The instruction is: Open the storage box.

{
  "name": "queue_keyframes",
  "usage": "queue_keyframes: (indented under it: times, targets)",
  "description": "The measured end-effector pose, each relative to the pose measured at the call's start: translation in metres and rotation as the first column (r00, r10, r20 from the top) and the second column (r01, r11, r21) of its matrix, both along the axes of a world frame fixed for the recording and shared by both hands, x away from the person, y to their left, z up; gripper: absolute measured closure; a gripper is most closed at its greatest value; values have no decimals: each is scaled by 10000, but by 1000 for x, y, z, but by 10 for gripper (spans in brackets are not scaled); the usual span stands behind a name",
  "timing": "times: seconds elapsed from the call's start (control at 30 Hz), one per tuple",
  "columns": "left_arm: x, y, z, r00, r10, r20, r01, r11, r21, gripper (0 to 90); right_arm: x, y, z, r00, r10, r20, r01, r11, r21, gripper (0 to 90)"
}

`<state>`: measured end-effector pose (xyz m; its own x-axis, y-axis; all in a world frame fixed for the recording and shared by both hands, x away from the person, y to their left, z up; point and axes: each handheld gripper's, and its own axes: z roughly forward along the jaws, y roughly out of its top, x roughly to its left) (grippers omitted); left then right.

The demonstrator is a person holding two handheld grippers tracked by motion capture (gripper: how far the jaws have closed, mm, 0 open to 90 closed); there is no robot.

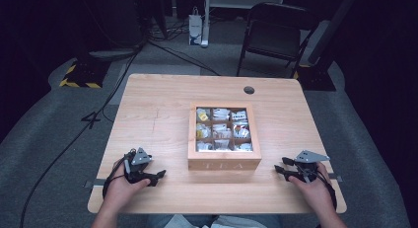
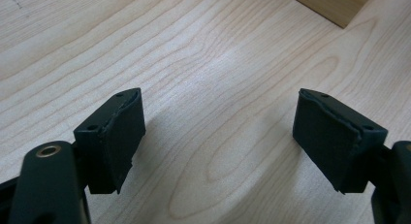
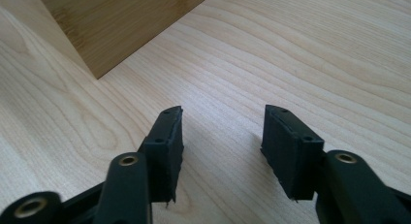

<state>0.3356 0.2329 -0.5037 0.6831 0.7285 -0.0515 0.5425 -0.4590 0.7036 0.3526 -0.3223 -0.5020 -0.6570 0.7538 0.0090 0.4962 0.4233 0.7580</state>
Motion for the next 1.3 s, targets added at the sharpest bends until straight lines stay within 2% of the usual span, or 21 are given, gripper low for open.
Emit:
queue_keyframes:
  times: [0.07,0.13,0.2,0.23,0.27,0.4,0.43,0.47,0.5,0.53,0.57,0.7,0.73,0.93,1.13,1.3]
  targets:
    - [-1,-1,0,10000,53,35,-54,10000,75,202,1,0,3,9999,0,-145,-2,9999,-111,529]
    - [-1,-4,0,9999,34,112,-38,9994,335,200,-1,1,7,9999,77,-126,-76,9999,94,545]
    - [-1,-5,0,9999,77,129,-81,9994,330,198,-3,3,11,9996,243,-108,-238,9989,400,572]
    - [-1,-5,0,9999,77,129,-81,9994,330,197,-3,3,11,9996,243,-108,-238,9989,400,572]
    - [-1,-5,0,9999,71,117,-74,9995,315,197,-4,3,13,9993,254,-274,-237,9980,592,591]
    - [0,-5,0,9999,95,97,-98,9995,306,194,-10,6,27,9967,544,-600,-510,9972,555,733]
    - [0,-5,0,9999,95,97,-98,9995,306,195,-10,6,27,9967,544,-600,-510,9972,555,733]
    - [1,-5,0,9999,71,150,-76,9994,346,195,-12,7,29,9960,598,-661,-565,9971,505,783]
    - [2,-6,0,9999,101,103,-105,9994,340,195,-14,9,36,9961,710,-528,-695,9971,309,855]
    - [2,-6,0,9999,101,103,-105,9994,340,195,-14,9,36,9961,710,-528,-695,9971,309,855]
    - [2,-6,0,9999,116,88,-119,9994,331,195,-16,10,42,9954,776,-563,-754,9964,394,900]
    - [2,-6,0,9999,119,101,-122,9994,332,195,-17,14,49,9936,1048,-417,-1029,9936,461,900]
    - [3,-7,0,9997,168,159,-174,9991,378,195,-17,16,54,9911,1275,-390,-1253,9906,554,900]
    - [5,-9,0,9995,295,86,-297,9991,297,195,-14,22,64,9866,1614,-233,-1588,9833,888,900]
    - [8,-10,0,9995,309,95,-312,9991,293,198,-10,33,70,9784,2064,-143,-2038,9732,1067,900]
    - [9,-10,0,9993,362,111,-366,9988,324,196,-6,41,69,9735,2277,-200,-2244,9686,1069,900]
